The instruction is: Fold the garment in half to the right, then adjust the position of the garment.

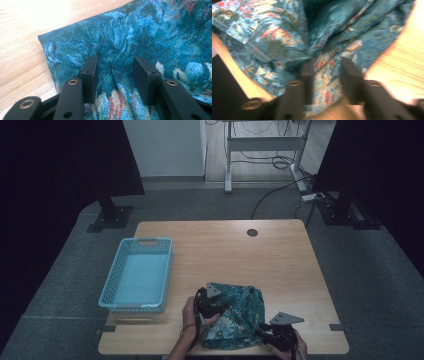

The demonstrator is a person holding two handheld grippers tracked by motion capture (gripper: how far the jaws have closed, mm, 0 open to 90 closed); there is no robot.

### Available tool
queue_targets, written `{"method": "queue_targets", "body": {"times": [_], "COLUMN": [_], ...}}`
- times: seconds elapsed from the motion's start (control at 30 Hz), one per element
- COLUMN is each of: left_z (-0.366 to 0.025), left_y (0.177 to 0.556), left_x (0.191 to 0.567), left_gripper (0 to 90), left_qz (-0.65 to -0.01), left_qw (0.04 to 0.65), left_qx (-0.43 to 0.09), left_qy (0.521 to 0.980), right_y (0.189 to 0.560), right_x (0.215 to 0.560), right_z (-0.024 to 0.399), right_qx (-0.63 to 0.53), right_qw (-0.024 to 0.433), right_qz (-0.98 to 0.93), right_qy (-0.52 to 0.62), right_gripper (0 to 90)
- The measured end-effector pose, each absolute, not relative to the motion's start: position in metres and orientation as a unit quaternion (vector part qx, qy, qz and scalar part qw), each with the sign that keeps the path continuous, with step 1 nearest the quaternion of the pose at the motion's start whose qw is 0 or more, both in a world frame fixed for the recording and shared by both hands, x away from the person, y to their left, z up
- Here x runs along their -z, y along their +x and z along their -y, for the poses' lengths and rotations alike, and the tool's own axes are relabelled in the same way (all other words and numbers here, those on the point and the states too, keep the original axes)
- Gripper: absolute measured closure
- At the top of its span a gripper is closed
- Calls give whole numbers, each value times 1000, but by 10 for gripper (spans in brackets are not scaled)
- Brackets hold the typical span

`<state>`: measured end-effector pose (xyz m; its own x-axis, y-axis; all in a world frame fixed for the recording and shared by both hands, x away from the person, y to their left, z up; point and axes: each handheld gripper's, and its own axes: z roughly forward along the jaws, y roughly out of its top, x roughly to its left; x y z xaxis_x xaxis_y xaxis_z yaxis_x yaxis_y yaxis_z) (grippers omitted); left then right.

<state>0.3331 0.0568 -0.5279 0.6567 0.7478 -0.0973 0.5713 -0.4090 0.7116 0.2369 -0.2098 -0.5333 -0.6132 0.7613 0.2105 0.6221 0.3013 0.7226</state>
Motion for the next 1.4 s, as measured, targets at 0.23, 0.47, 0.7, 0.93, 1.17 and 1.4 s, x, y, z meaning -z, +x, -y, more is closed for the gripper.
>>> {"method": "queue_targets", "body": {"times": [0.23,0.47,0.7,0.93,1.17,1.4], "left_z": [-74,-90,-97,-106,-103,-90], "left_y": [322,306,290,286,292,314], "left_x": [513,496,499,503,497,495], "left_gripper": [429,387,349,354,347,352], "left_qz": [-403,-397,-388,-392,-378,-379], "left_qw": [409,423,417,423,437,434], "left_qx": [-106,-116,-121,-113,-121,-123], "left_qy": [812,806,813,809,807,808], "right_y": [228,225,217,216,220,231], "right_x": [515,504,500,502,494,487], "right_z": [227,224,218,216,209,197], "right_qx": [-462,-478,-469,-464,-470,-462], "right_qw": [95,105,126,132,139,148], "right_qz": [-778,-786,-799,-802,-804,-815], "right_qy": [415,379,355,352,337,317], "right_gripper": [343,305,281,279,284,292]}}
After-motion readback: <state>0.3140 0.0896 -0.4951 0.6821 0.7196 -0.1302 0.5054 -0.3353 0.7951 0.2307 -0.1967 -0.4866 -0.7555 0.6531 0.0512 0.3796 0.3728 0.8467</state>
